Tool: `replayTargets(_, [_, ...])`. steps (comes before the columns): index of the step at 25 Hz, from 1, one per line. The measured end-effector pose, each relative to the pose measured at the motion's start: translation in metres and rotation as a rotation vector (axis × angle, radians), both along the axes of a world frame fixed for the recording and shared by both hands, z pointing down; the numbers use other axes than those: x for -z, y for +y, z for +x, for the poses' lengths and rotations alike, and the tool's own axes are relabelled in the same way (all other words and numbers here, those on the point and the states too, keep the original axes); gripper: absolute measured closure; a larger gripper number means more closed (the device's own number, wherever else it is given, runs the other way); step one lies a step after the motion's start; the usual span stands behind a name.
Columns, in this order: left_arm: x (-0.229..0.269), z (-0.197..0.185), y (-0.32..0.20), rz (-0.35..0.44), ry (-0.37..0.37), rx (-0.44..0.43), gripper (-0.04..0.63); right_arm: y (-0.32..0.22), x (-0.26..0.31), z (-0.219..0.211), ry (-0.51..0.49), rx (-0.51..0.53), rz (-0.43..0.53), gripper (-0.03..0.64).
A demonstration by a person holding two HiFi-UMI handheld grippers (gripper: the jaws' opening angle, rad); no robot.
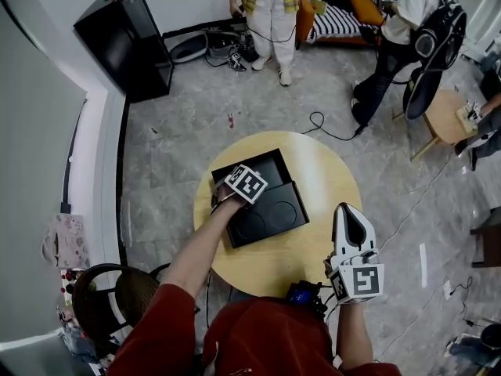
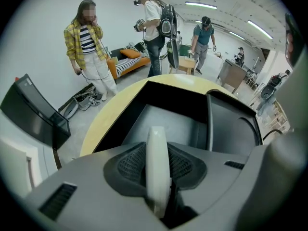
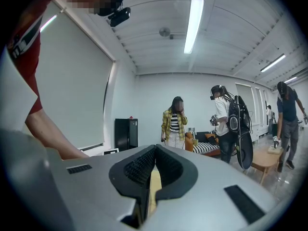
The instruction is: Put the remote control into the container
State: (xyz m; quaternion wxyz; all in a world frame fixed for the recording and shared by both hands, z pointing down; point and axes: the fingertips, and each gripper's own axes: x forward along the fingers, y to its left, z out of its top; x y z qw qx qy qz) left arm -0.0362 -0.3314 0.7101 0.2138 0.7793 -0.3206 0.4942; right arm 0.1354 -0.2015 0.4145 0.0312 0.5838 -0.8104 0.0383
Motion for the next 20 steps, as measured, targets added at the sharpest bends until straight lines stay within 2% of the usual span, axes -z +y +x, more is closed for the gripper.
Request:
replayTargets(4, [-0.0020, -0.0011, -0.0027, -0.002, 0.000, 0.008, 0.482, 0.0005, -0.0067, 0.0007, 0.039, 0.015, -0.005, 0.594])
replayTargets(12, [0.0001, -0.0018, -0.0031, -0.003, 0.011, 0.023, 0.482, 0.0003, -0.0054, 0.0008, 0.046, 0.020, -0.003, 0.594])
replayTargets(16, [0.0011, -0.0011, -0.0059, 0.021, 0.012, 0.025, 0.482, -0.0012, -0.0067, 0.0035, 0.048, 0.017, -0.006, 0.594])
replayTargets(20, [0.0034, 0.0028, -0.0071, 0.022, 0.030, 0.035, 0.434, -0.0019, -0.0051, 0.0033, 0.033, 0.008, -0.003, 0.594])
